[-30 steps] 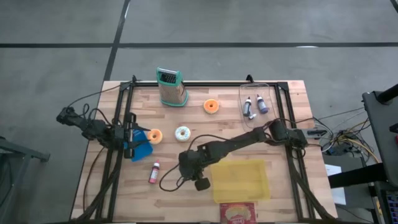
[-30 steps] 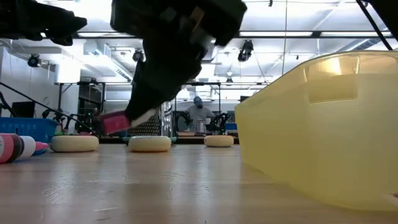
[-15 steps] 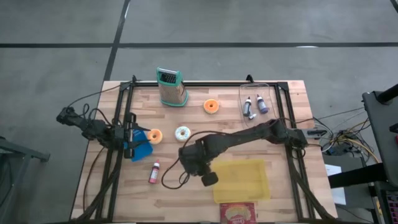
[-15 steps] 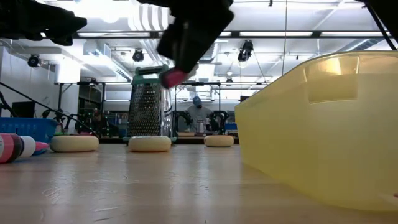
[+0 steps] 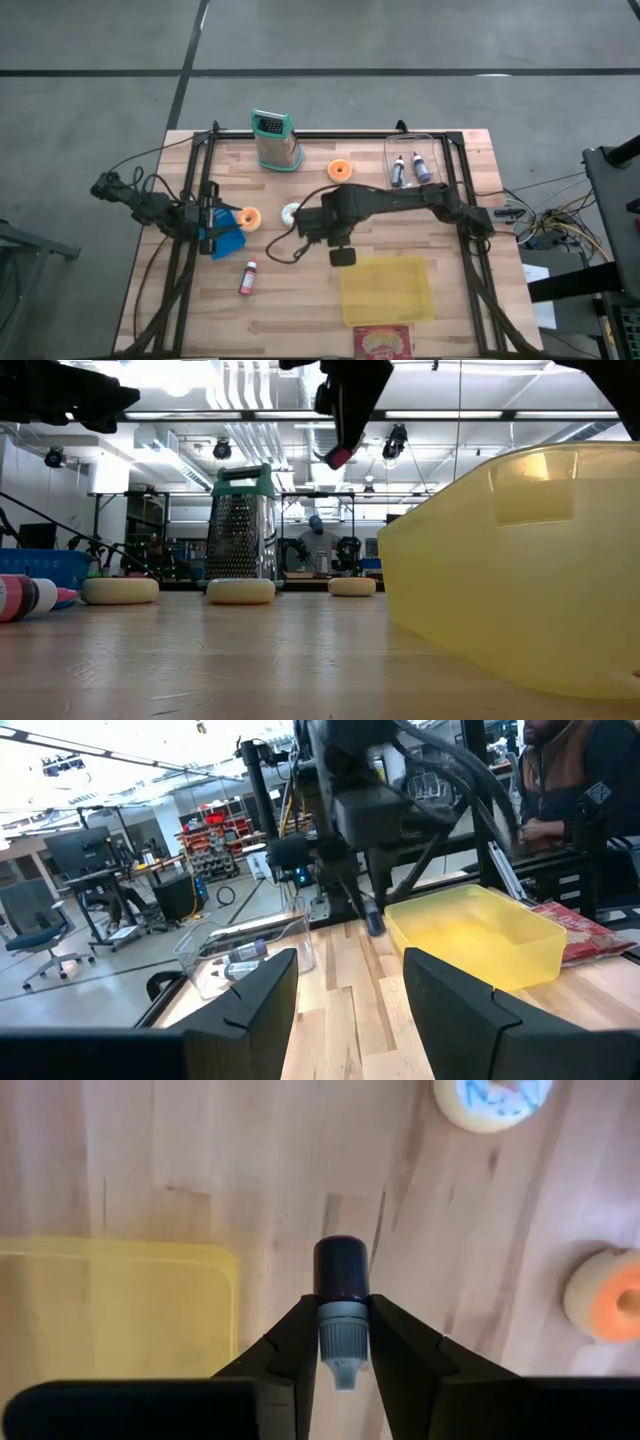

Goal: Pick & Place Food Item
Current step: Put the red food coloring bottle into the transparent bin

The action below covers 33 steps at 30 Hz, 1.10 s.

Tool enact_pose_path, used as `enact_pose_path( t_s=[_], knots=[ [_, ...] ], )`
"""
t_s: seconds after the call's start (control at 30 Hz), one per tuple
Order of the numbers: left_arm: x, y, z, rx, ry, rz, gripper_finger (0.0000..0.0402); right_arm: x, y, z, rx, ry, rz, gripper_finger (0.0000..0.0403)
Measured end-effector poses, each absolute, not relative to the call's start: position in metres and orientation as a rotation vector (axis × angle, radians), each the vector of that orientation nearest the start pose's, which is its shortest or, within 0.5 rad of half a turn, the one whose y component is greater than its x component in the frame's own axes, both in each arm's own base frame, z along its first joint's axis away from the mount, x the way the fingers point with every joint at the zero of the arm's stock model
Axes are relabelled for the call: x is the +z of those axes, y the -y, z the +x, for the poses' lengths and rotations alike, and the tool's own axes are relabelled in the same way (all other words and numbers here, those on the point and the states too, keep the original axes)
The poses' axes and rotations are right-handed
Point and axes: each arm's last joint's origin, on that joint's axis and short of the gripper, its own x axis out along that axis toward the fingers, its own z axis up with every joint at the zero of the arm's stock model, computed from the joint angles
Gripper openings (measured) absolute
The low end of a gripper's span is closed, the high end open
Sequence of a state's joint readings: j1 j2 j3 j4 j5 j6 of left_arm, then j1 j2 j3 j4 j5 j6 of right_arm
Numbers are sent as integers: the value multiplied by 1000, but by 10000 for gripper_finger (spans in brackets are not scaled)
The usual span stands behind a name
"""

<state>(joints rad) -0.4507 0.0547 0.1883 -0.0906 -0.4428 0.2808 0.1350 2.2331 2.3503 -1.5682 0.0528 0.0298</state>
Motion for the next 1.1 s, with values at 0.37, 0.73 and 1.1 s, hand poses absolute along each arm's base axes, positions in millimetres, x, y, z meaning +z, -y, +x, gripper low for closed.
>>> enact_pose_path(
  t_s=[0.37, 0.73, 1.1],
  knots=[
    [214, 26, 82, -2, 39, 262, 188, 353, -15, 402, -131, -1322, 29, 72],
    [214, 26, 82, -2, 39, 263, 188, 410, 23, 355, -708, -1038, 66, 78],
    [214, 26, 82, -2, 39, 263, 188, 430, 36, 296, -1018, -838, 237, 80]
  ],
)
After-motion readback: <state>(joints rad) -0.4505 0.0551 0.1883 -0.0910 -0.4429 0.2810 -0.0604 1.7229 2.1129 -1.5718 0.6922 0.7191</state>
